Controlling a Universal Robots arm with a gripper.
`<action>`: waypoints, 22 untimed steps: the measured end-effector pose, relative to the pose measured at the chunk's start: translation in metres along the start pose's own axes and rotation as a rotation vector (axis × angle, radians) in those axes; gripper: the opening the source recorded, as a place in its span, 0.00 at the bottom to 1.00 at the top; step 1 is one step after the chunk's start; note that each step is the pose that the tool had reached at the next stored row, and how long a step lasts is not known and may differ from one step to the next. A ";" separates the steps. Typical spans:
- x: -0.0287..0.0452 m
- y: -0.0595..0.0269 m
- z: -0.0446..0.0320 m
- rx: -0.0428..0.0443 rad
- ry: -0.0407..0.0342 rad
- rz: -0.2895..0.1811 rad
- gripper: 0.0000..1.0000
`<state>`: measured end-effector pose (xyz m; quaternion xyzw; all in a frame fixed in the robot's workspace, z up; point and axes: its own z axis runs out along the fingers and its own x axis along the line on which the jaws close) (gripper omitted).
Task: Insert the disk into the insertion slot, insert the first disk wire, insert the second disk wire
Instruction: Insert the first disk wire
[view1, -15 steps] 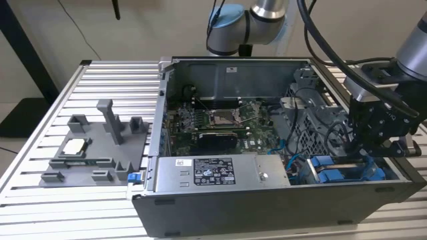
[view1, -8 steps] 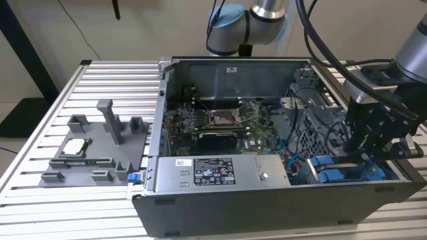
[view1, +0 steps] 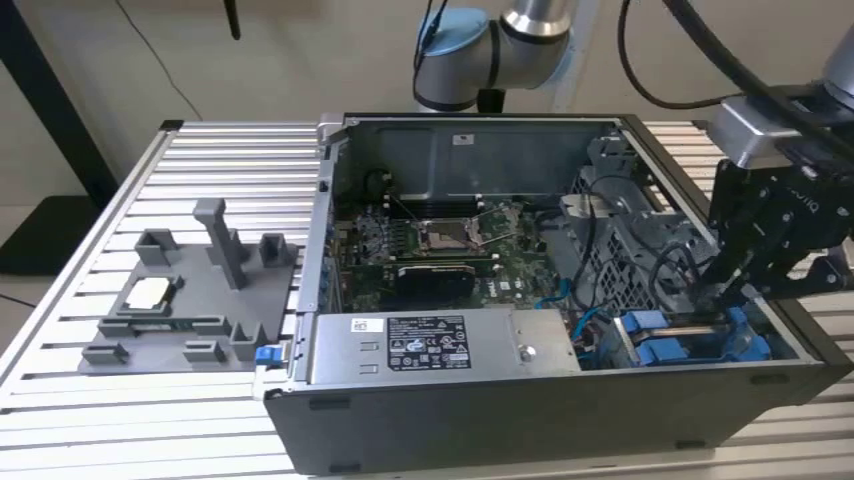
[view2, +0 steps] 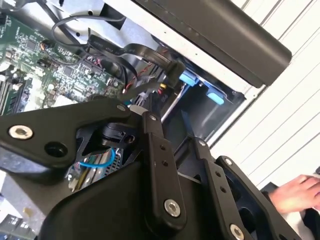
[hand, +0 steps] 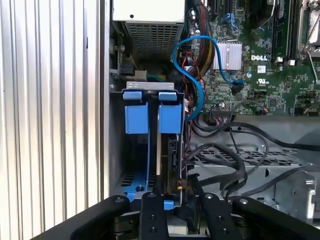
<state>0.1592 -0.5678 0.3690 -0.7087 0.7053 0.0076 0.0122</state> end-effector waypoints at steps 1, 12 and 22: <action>-0.0001 0.0000 -0.0044 0.0000 0.0001 0.000 0.33; -0.0013 -0.0003 -0.0464 0.0001 0.0002 0.000 0.33; -0.0014 -0.0011 -0.0469 0.0000 0.0006 0.000 0.33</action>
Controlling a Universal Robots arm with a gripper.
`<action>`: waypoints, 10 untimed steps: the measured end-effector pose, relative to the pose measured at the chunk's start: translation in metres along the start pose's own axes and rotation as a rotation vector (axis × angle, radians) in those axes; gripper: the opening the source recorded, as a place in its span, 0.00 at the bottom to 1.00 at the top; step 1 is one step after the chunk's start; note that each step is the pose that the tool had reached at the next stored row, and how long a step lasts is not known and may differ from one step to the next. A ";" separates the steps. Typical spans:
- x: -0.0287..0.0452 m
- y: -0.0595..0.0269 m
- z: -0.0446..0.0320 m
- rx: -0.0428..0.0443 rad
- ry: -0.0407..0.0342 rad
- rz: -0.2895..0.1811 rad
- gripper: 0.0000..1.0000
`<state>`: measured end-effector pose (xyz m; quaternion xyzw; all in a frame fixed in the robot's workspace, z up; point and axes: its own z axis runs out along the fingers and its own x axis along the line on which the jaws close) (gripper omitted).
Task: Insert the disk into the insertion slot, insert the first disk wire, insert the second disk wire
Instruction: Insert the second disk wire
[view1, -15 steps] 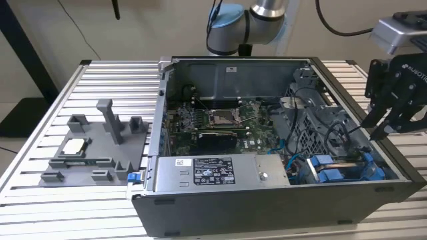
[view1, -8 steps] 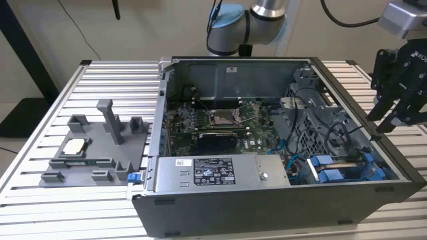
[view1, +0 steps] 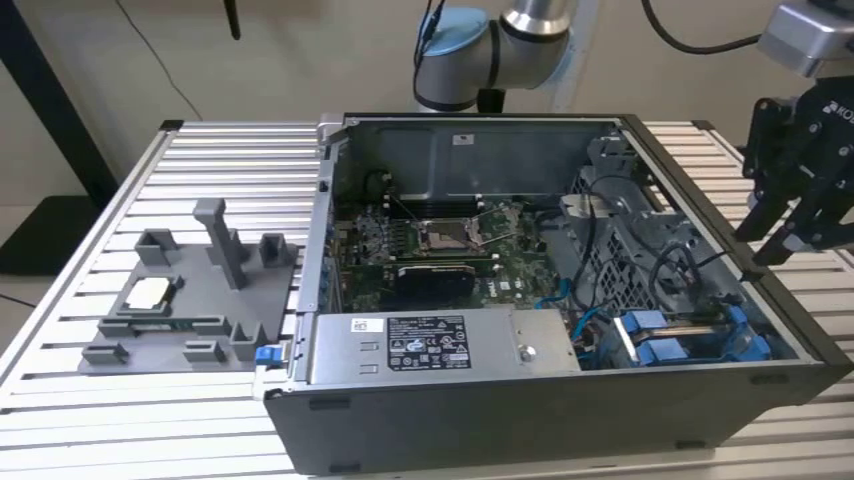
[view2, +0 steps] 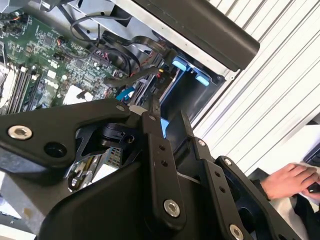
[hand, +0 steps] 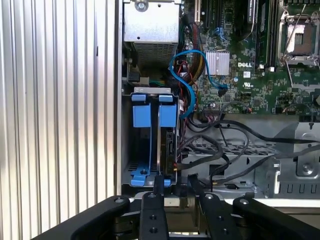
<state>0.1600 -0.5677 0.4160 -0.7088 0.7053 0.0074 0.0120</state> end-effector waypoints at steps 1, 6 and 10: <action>0.0000 -0.0007 0.0000 0.0000 0.0000 0.000 0.33; 0.0001 -0.0070 0.0002 -0.0007 -0.0003 0.000 0.33; 0.0001 -0.0131 0.0003 -0.0019 -0.0003 0.000 0.33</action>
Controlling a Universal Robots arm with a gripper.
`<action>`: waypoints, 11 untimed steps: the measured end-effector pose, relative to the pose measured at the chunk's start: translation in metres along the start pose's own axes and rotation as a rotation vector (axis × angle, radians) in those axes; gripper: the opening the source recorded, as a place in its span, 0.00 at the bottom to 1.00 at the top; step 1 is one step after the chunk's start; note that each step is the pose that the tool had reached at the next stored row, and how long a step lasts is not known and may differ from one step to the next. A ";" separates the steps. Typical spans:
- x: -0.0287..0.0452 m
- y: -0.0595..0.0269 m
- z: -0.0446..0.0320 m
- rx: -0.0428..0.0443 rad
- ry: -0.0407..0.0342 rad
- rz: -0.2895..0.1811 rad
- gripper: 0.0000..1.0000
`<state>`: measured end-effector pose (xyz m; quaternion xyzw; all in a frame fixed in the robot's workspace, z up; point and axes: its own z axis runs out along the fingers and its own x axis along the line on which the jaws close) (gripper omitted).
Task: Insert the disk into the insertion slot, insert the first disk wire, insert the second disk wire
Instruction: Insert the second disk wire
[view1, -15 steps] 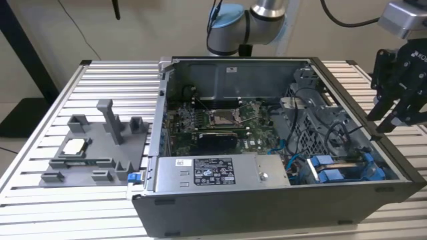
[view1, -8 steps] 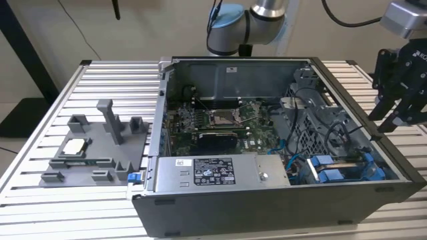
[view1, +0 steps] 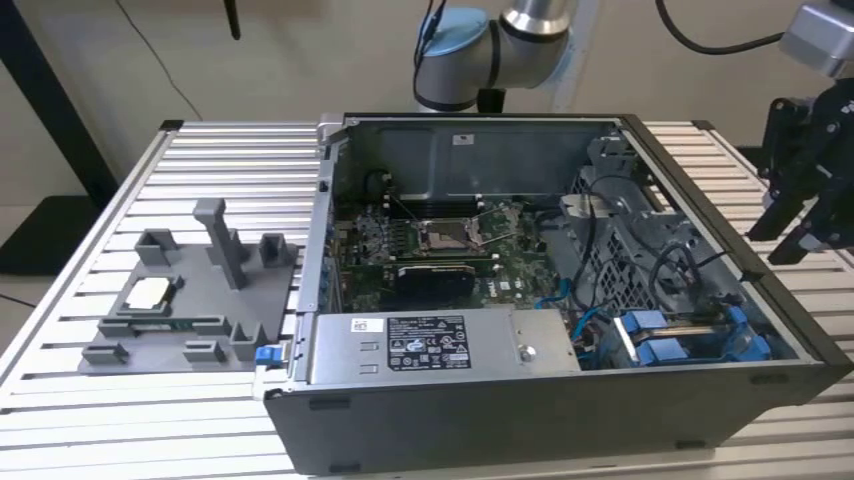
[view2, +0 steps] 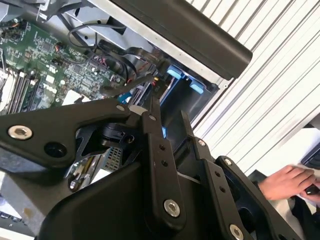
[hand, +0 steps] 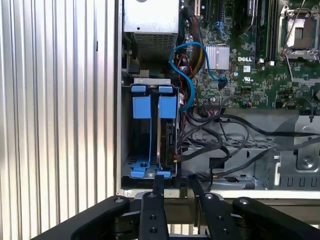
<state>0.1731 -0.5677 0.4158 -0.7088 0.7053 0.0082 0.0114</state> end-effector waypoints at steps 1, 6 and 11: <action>0.0000 -0.0015 0.0000 -0.0005 0.0000 0.000 0.33; 0.0000 -0.0057 0.0000 -0.0018 0.0000 -0.002 0.33; 0.0000 -0.0092 0.0001 -0.0033 0.0000 -0.002 0.33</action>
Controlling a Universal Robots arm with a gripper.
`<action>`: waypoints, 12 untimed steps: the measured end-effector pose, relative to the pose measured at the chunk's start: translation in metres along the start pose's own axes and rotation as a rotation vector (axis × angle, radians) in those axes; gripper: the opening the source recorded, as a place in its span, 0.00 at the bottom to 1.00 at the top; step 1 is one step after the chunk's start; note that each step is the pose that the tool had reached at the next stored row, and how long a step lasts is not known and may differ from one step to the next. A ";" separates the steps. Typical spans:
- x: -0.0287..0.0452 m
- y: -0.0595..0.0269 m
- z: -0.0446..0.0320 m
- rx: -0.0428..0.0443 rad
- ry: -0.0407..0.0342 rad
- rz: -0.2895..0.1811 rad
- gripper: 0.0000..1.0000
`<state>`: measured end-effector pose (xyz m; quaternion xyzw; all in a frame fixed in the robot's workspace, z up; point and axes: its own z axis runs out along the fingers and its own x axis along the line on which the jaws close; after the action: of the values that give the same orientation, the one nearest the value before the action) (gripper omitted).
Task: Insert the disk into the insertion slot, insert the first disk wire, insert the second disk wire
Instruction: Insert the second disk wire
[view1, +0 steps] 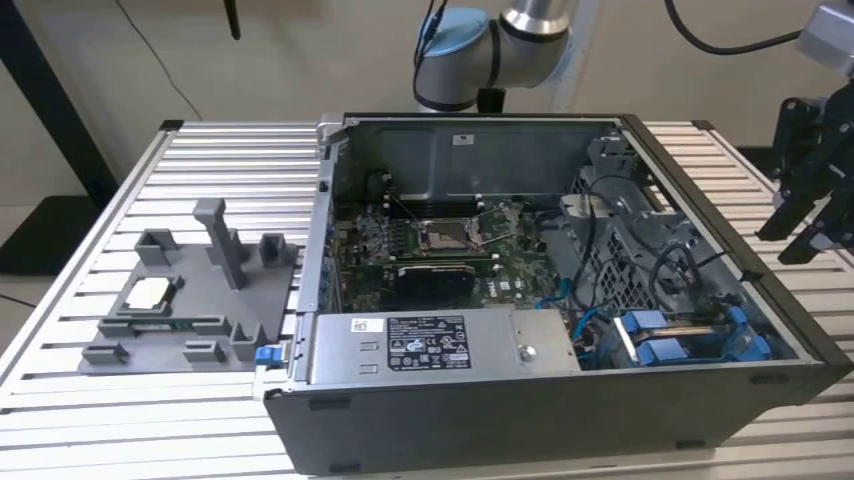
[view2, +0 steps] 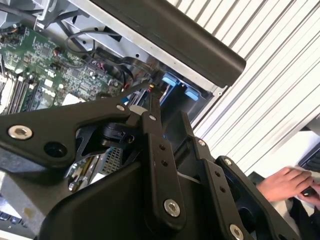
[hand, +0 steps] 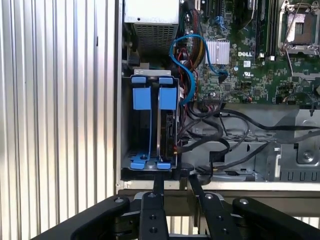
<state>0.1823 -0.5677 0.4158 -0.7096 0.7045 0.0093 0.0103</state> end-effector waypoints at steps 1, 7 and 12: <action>0.0000 -0.0001 0.0000 -0.0002 -0.0001 0.000 0.33; 0.0001 -0.0003 0.0001 -0.0003 -0.0001 -0.001 0.33; 0.0003 -0.0003 0.0069 -0.0003 -0.0001 -0.001 0.33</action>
<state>0.1825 -0.5677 0.4089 -0.7099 0.7042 0.0094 0.0102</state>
